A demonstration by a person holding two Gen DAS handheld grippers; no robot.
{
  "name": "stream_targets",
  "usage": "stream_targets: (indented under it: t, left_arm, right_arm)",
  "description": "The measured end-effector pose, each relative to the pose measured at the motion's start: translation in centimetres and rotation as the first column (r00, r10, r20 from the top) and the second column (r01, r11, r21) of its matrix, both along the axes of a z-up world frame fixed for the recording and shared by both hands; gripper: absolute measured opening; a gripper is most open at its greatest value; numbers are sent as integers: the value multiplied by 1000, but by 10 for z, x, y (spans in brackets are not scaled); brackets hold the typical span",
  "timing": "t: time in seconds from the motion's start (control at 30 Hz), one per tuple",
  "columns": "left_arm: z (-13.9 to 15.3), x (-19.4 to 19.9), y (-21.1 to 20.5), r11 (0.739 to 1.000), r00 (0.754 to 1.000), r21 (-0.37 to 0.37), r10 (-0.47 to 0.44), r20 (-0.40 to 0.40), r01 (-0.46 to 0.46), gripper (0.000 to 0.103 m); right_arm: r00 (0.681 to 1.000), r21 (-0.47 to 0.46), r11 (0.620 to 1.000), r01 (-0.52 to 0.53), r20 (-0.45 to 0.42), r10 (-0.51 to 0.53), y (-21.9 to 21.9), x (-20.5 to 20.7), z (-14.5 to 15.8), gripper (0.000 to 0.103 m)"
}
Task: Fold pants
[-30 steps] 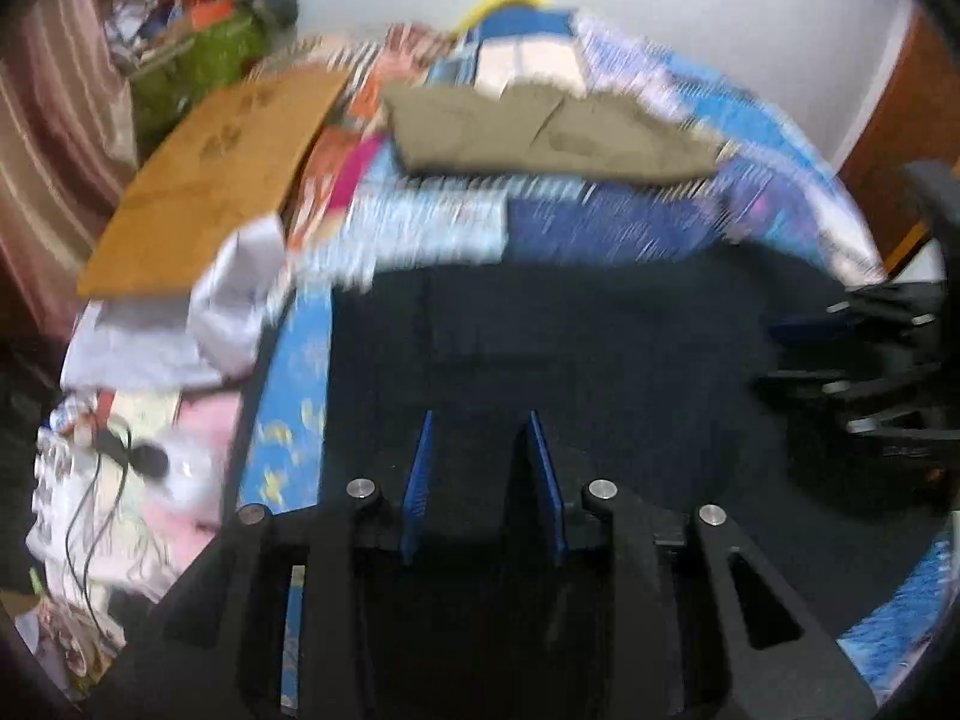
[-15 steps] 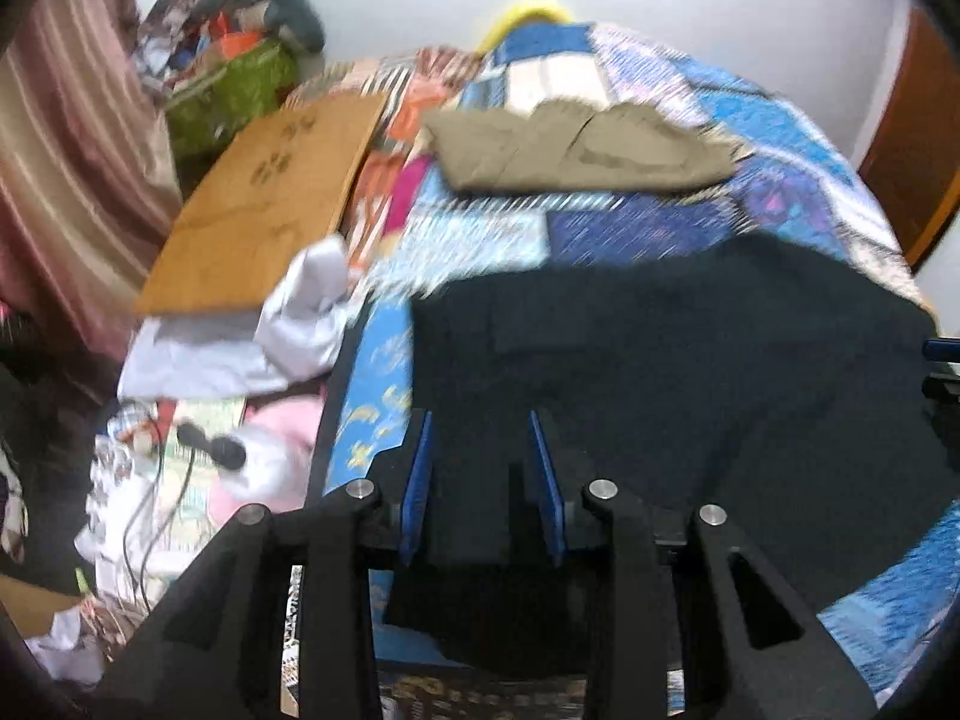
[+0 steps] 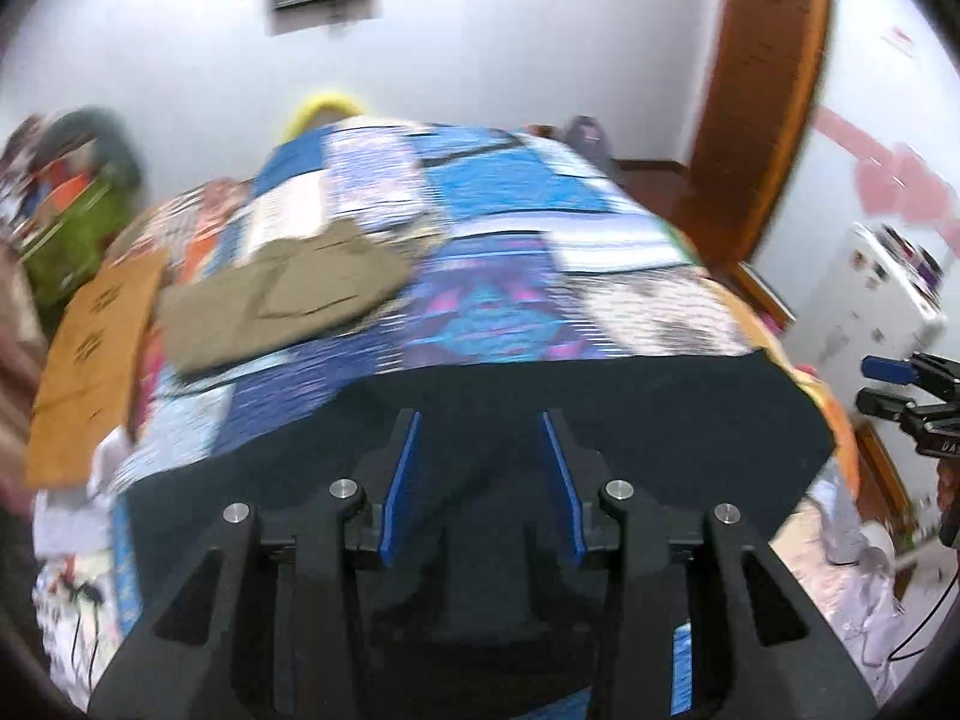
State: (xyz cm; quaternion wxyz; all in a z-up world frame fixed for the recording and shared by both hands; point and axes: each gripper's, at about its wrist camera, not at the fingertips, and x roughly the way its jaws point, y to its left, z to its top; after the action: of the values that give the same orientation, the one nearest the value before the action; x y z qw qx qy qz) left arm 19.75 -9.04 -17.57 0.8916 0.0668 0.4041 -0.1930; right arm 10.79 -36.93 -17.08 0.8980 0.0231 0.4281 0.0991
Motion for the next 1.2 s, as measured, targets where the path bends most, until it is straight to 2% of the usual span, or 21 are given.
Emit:
stream_targets:
  t: [0.23,0.33,0.43,0.57,0.67,1.0,1.03,1.1,1.17,1.2]
  left_arm:
    - [-33,-5,-105,983,981,1,-181,-75,182,40]
    - [-53,-9,-138,974,966,8,-225,-130,228,41]
    - [-71,-15,-159,966,952,26,-247,-180,256,40]
    - [-89,-22,-175,957,940,61,-265,-217,284,40]
    - [-93,-25,-181,950,941,93,-275,-199,297,41]
    - [-98,-22,-185,953,945,95,-266,-190,288,41]
    - [-97,-22,-185,953,945,97,-267,-188,288,41]
    - [-97,-22,-185,953,946,98,-267,-186,288,41]
    - [-97,-22,-185,953,946,96,-267,-186,288,41]
    - [-97,-22,-185,953,945,95,-268,-186,288,41]
  right_arm:
    - [993,112,988,107,-53,-102,-35,-39,-29,59]
    - [984,164,973,162,-96,-148,-48,-46,-51,59]
    - [969,244,942,229,-152,-196,-61,-46,-75,59]
    - [940,327,887,325,-212,-266,-78,-46,-99,59]
    - [921,399,836,378,-256,-294,-87,-45,-113,59]
    - [913,489,772,407,-246,-326,-96,-36,-122,61]
    - [911,493,767,411,-242,-333,-98,-36,-122,57]
    - [910,492,765,416,-229,-347,-101,-35,-120,43]
    - [914,520,751,406,-218,-343,-105,-33,-119,15]
    - [914,522,750,406,-213,-345,-106,-32,-118,12]
